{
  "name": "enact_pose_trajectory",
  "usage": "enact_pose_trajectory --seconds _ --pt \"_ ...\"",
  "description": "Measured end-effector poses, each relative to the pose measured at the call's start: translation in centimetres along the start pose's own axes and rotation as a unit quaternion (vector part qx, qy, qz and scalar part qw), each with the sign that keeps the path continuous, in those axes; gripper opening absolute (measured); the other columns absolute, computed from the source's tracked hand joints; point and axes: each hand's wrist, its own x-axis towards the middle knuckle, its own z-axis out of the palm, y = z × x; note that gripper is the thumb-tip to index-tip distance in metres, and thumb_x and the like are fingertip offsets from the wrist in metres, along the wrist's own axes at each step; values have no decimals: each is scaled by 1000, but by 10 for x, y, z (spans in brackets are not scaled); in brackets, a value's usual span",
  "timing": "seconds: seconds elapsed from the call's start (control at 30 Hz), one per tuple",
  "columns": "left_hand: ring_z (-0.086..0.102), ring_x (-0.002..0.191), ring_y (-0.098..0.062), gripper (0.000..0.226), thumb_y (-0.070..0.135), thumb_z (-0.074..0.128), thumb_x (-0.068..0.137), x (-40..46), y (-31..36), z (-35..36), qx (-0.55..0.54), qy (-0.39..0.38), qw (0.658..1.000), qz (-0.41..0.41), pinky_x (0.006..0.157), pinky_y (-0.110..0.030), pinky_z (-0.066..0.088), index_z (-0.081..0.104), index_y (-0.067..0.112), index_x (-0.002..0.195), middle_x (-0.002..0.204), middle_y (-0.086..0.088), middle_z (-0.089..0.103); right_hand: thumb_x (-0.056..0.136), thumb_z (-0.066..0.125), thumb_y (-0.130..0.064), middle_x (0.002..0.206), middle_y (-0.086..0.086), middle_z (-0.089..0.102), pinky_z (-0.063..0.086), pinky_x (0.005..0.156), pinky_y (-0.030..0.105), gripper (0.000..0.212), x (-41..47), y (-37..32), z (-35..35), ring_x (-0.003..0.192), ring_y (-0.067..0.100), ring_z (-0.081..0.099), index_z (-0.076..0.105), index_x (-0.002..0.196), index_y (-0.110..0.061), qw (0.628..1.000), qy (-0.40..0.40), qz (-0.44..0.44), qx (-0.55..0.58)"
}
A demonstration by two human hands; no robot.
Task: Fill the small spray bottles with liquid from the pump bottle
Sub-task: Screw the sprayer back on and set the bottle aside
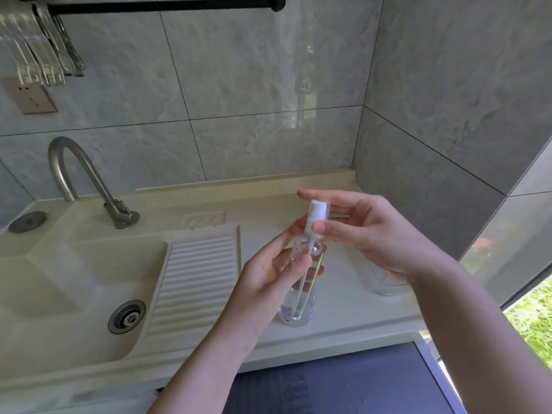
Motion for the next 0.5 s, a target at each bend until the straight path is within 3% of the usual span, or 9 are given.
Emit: enact_pose_trajectory --seconds 0.07,0.13,0.27,0.4,0.5 --pt "71 102 -23 52 22 60 93 0 -2 4 7 27 1000 15 87 -24 54 45 32 142 113 -3 74 73 80 -16 100 18 75 56 90 42 36 1 3 8 95 48 67 75 108 -16 998 66 4 2" --pt "71 102 -24 55 20 65 92 1 -5 7 9 49 998 26 83 -22 54 44 29 141 108 -6 75 64 87 -24 93 17 75 56 80 38 30 3 7 15 80 34 71 77 90 -12 993 116 14 -9" --pt "70 100 -22 52 26 73 85 2 -12 6 37 76 996 35 92 -34 53 50 35 131 100 -4 75 51 92 -59 68 8 56 39 65 36 69 6 18 23 65 18 50 60 75 -3 974 201 32 -96" --pt "70 96 -20 49 23 74 83 2 -14 8 31 79 996 31 93 -35 53 51 29 126 95 -1 74 50 87 -66 60 -5 45 34 61 34 62 7 18 32 61 14 44 46 63 -21 970 221 56 -85" --pt "69 102 -24 49 23 76 84 4 -15 10 21 75 997 18 97 -40 53 50 24 126 105 -4 74 54 76 -77 59 -11 44 34 59 29 67 5 12 38 57 10 44 44 65 -19 963 213 95 -136"
